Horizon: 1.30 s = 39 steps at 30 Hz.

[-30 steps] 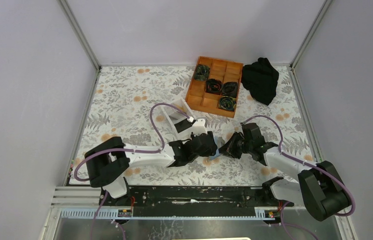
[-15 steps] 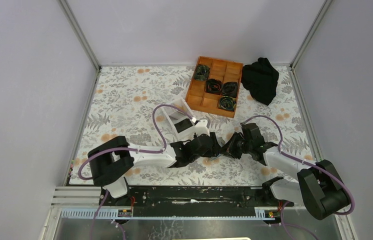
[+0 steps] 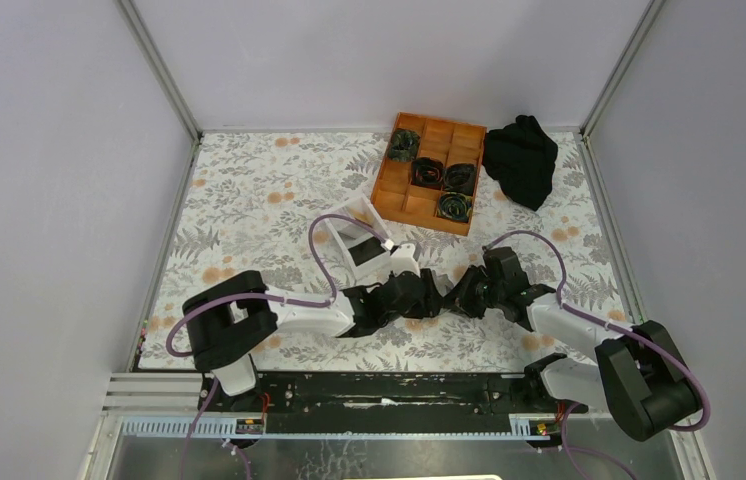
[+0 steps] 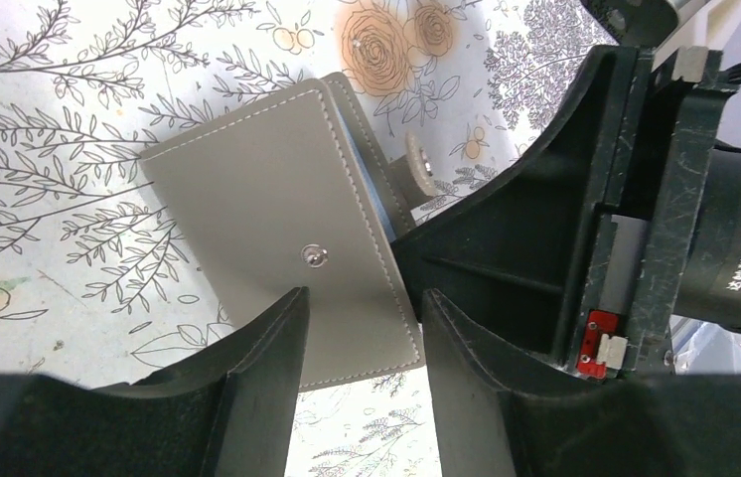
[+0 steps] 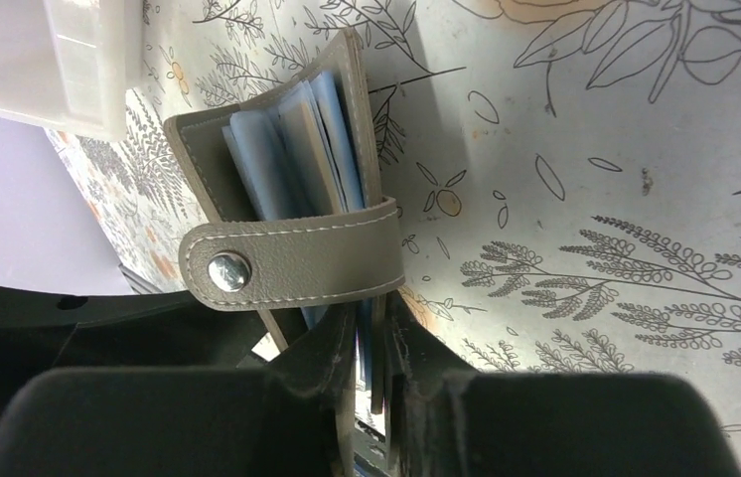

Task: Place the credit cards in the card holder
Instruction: Close the card holder at the center of the board.

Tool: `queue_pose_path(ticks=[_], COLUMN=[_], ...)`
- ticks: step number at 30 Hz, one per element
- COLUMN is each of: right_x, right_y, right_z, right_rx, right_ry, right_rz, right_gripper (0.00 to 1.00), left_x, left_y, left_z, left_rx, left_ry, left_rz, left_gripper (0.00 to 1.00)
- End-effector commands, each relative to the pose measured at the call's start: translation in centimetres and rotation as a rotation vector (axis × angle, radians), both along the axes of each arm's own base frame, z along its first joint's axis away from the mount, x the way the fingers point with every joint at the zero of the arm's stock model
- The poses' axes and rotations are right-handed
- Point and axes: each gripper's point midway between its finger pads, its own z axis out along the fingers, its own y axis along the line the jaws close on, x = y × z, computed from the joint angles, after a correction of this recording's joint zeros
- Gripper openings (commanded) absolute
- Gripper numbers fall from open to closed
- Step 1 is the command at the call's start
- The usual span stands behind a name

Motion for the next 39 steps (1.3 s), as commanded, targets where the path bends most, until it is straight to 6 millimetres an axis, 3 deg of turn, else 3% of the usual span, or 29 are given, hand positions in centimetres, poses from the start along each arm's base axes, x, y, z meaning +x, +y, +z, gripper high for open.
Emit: queue_pose_path(ticks=[1, 12, 27, 39], right_x=[-2.2, -2.7, -2.6, -1.0], right_y=[-3.0, -4.4, -6.1, -6.1], right_z=[-3.3, -3.4, -1.7, 1.8], right_rx=[-0.161, -0.236, -0.317, -0.344], right_ry=[0.097, 0.095, 0.05, -0.025], right_rz=[-0.039, -0.048, -0.076, -0.063], right_gripper=[0.18, 0.4, 0.43, 0.43], left_x=[-0.7, -1.1, -0.9, -1.0], left_y=[-0.2, -1.3, 0.1, 0.3], left_z=[-0.4, -1.6, -2.5, -2.5], left_rx=[-0.031, -0.016, 0.048, 0.079], left_ry=[0.018, 0.047, 0.057, 0.046], left_rz=[-0.013, -0.055, -0.013, -0.038], left_gripper=[0.53, 0.53, 0.51, 0.48])
